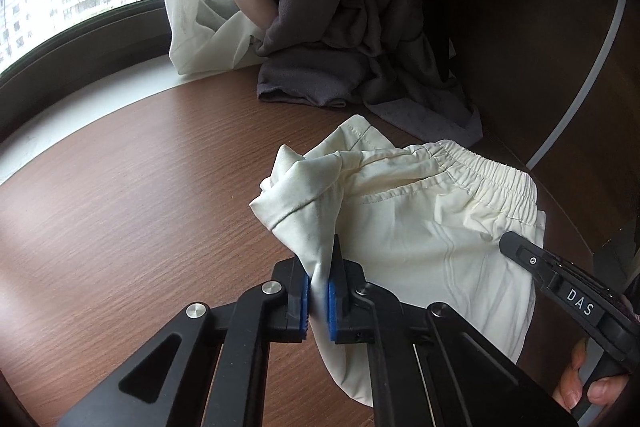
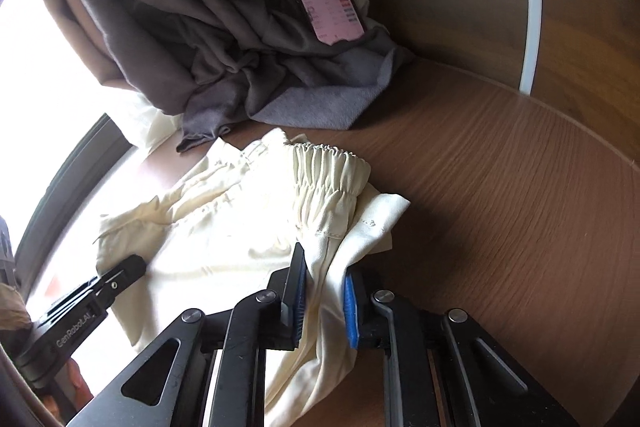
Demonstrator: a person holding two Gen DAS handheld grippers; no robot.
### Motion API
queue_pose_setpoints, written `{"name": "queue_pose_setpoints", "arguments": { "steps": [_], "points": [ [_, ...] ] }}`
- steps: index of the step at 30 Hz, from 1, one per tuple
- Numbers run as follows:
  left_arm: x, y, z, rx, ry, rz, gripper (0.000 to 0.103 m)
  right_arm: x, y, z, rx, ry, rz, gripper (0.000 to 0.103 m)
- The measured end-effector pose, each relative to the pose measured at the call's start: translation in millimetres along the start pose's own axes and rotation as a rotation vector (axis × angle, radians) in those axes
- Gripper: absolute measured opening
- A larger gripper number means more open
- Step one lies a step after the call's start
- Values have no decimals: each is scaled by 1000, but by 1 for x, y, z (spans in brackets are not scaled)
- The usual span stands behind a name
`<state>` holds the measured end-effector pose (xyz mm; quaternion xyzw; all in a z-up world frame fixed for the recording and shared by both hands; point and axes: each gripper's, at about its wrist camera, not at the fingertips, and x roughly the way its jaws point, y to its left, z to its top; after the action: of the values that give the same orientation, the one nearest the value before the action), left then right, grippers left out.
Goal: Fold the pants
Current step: 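Grasp the shorts' folded corner with the left tool while the right tool grasps the waistband, then lift the folded shorts with both tools and carry them toward the dark clothes stack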
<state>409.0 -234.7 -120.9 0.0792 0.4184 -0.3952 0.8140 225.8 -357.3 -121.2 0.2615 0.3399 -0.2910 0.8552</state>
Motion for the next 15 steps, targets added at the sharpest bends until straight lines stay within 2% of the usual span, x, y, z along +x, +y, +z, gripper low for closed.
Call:
{"name": "queue_pose_setpoints", "arguments": {
  "steps": [8, 15],
  "points": [
    [-35, -9, -2, 34, -58, 54, 8, -29, 9, -2, -79, -46, 14, 15],
    [-69, -21, -13, 40, -110, 125, 8, -59, 12, -4, -126, -81, 63, 15]
  ]
}}
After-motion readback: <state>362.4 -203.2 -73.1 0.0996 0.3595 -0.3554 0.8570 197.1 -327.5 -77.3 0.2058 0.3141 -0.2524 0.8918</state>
